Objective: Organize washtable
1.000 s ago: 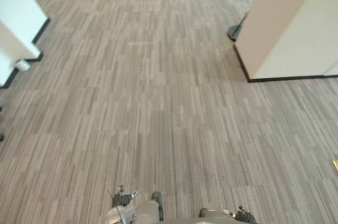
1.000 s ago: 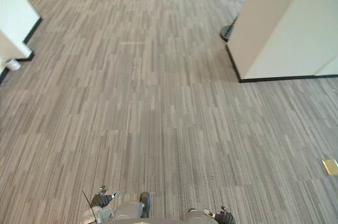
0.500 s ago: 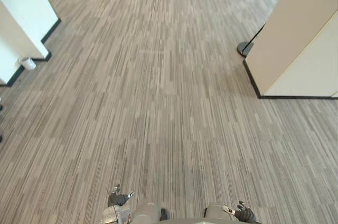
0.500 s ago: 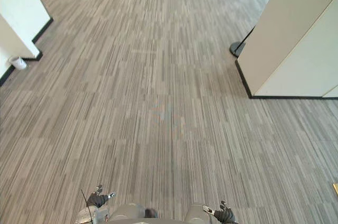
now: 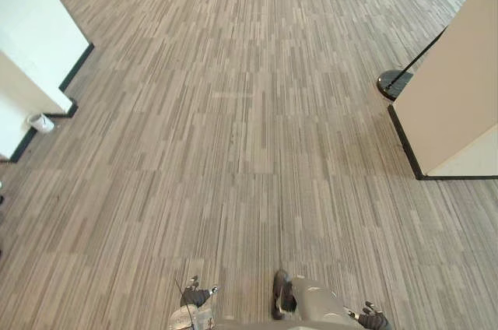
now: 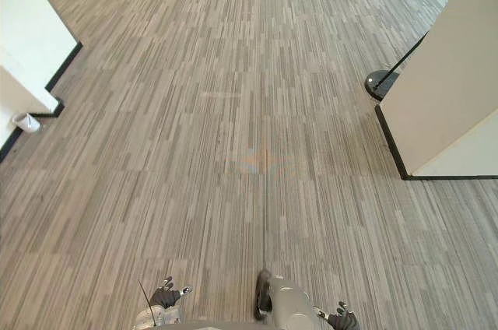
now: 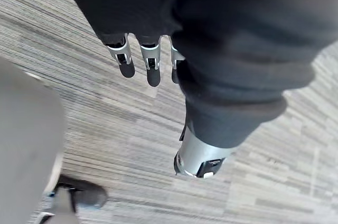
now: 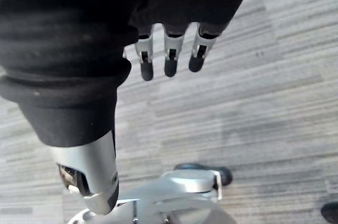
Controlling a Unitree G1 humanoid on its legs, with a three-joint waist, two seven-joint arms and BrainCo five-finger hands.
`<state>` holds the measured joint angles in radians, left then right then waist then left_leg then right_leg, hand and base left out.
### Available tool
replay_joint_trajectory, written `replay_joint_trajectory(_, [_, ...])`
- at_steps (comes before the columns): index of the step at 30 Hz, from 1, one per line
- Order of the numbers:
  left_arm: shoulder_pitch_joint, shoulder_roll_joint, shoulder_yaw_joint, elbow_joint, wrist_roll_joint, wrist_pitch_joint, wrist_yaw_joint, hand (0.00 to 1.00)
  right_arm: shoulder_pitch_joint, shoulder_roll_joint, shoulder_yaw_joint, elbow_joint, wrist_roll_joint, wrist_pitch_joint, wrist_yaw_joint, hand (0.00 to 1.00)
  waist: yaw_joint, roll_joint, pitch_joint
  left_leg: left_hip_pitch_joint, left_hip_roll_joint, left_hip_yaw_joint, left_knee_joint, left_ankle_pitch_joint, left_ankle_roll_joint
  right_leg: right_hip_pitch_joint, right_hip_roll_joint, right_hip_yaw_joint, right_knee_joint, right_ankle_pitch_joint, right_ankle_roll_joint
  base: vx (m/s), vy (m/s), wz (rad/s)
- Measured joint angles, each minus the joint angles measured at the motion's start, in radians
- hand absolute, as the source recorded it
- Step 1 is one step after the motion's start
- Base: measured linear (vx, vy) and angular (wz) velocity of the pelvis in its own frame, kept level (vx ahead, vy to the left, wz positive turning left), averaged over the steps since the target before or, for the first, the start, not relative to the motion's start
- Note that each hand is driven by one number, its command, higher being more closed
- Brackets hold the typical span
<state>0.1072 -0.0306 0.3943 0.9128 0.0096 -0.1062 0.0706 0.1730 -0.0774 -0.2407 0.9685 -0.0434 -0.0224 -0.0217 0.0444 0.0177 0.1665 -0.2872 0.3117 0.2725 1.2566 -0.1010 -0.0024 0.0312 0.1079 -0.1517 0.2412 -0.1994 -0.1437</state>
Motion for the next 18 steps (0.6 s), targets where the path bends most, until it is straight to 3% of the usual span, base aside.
replay_joint_trajectory(1, [0.002, 0.001, 0.0, -0.007, -0.001, -0.007, 0.0, 0.0, -0.016, -0.006, 0.012, 0.0, -0.009, 0.002, 0.0, 0.0, 0.005, -0.004, -0.003, -0.039, -0.002, 0.009, -0.038, -0.003, -0.004, 0.03, 0.0, 0.021, -0.03, -0.003, 0.005, 0.53, 0.046, -0.8])
replay_joint_trajectory(3, [0.012, 0.012, -0.002, -0.01, -0.001, -0.016, 0.001, 0.0, -0.069, -0.024, 0.053, -0.001, -0.029, 0.003, 0.0, 0.0, 0.023, 0.013, -0.003, -0.127, -0.009, 0.056, -0.215, -0.013, -0.02, 0.104, -0.001, 0.093, -0.088, -0.029, 0.015, 0.49, 0.123, -0.89])
replay_joint_trajectory(5, [0.065, 0.027, -0.046, 0.009, 0.002, -0.012, 0.009, 0.0, -0.134, -0.028, 0.099, 0.006, -0.049, -0.004, 0.004, 0.0, 0.039, 0.016, -0.003, -0.174, -0.071, 0.072, -0.599, -0.004, -0.033, 0.177, -0.018, 0.164, -0.112, -0.078, 0.041, 0.58, 0.222, -0.92])
replay_joint_trajectory(6, [0.077, 0.032, -0.058, 0.024, 0.002, -0.01, 0.013, 0.0, -0.144, -0.026, 0.105, 0.015, -0.051, -0.01, 0.004, 0.0, 0.051, 0.015, -0.007, -0.17, -0.092, 0.063, -0.704, 0.005, -0.045, 0.192, -0.024, 0.182, -0.113, -0.1, 0.047, 0.65, 0.285, -0.81])
replay_joint_trajectory(7, [0.108, 0.04, -0.094, 0.046, 0.003, -0.005, 0.019, 0.0, -0.145, -0.028, 0.128, 0.041, -0.057, -0.016, 0.005, 0.0, 0.078, 0.011, -0.031, -0.173, -0.132, 0.04, -0.853, 0.015, -0.055, 0.222, -0.039, 0.208, -0.109, -0.142, 0.059, 0.73, 0.332, -0.8])
replay_joint_trajectory(8, [0.14, 0.049, -0.119, 0.07, 0.002, -0.005, 0.019, 0.0, -0.139, -0.02, 0.143, 0.07, -0.067, -0.018, 0.006, 0.0, 0.1, -0.006, -0.059, -0.171, -0.182, 0.001, -0.846, 0.11, 0.021, 0.216, -0.066, 0.22, -0.029, -0.176, 0.078, 0.77, 0.347, -0.63])
replay_joint_trajectory(9, [0.143, 0.062, -0.121, 0.087, 0.002, -0.004, 0.019, 0.0, -0.137, -0.011, 0.141, 0.082, -0.072, -0.018, 0.007, 0.0, 0.099, -0.029, -0.07, -0.166, -0.21, -0.004, -0.834, 0.103, 0.055, 0.182, -0.087, 0.211, 0.064, -0.186, 0.095, 0.83, 0.356, -0.07])
replay_joint_trajectory(10, [0.144, 0.094, -0.126, 0.115, 0.002, -0.002, 0.019, 0.0, -0.125, 0.002, 0.135, 0.098, -0.087, -0.022, 0.007, 0.0, 0.079, -0.073, -0.08, -0.14, -0.258, -0.007, -0.827, 0.051, 0.083, 0.094, -0.128, 0.202, 0.298, -0.162, 0.146, 0.86, 0.319, 0.65])
replay_joint_trajectory(11, [0.137, 0.117, -0.132, 0.135, 0.001, 0.005, 0.021, 0.0, -0.107, 0.009, 0.123, 0.117, -0.092, -0.024, 0.007, 0.0, 0.055, -0.1, -0.073, -0.087, -0.309, -0.021, -0.815, -0.01, 0.105, 0.01, -0.15, 0.213, 0.559, -0.022, 0.284, 0.86, 0.289, 0.83])
replay_joint_trajectory(12, [0.126, 0.126, -0.141, 0.138, 0.0, 0.01, 0.022, 0.0, -0.098, 0.016, 0.099, 0.112, -0.083, -0.026, 0.011, 0.0, 0.043, -0.109, -0.066, -0.051, -0.332, -0.035, -0.815, -0.039, 0.11, -0.023, -0.153, 0.223, 0.667, 0.097, 0.324, 0.84, 0.221, 0.86])
replay_joint_trajectory(13, [0.128, 0.139, -0.165, 0.141, 0.0, 0.015, 0.022, 0.0, -0.095, 0.013, 0.067, 0.114, -0.085, -0.034, 0.012, 0.0, 0.019, -0.109, -0.056, 0.041, -0.363, -0.063, -0.819, -0.085, 0.115, -0.085, -0.162, 0.21, 0.86, 0.13, 0.334, 0.94, 0.178, 0.79])
replay_joint_trajectory(14, [0.126, 0.128, -0.171, 0.14, 0.0, 0.017, 0.022, 0.0, -0.069, 0.002, 0.04, 0.101, -0.084, -0.044, 0.019, 0.0, -0.006, -0.072, -0.045, 0.147, -0.367, -0.1, -0.837, -0.123, 0.113, -0.131, -0.164, 0.167, 0.963, 0.091, 0.288, 0.92, 0.15, 0.76])
replay_joint_trajectory(16, [0.097, 0.111, -0.17, 0.133, 0.0, 0.013, 0.019, 0.0, -0.016, -0.003, 0.007, 0.076, -0.074, -0.049, 0.024, 0.0, -0.01, -0.041, -0.043, 0.303, -0.358, -0.149, -0.922, -0.151, 0.106, -0.229, -0.164, 0.113, 0.951, 0.027, 0.234, 0.78, 0.079, 0.65])
replay_joint_trajectory(18, [0.066, 0.096, -0.163, 0.108, 0.0, 0.009, 0.018, 0.0, 0.022, 0.014, -0.004, 0.019, -0.058, -0.049, 0.025, 0.0, -0.035, -0.022, -0.05, 0.409, -0.329, -0.203, -0.994, -0.193, 0.085, -0.372, -0.176, 0.064, 0.765, -0.017, 0.198, 0.65, -0.006, 0.64])
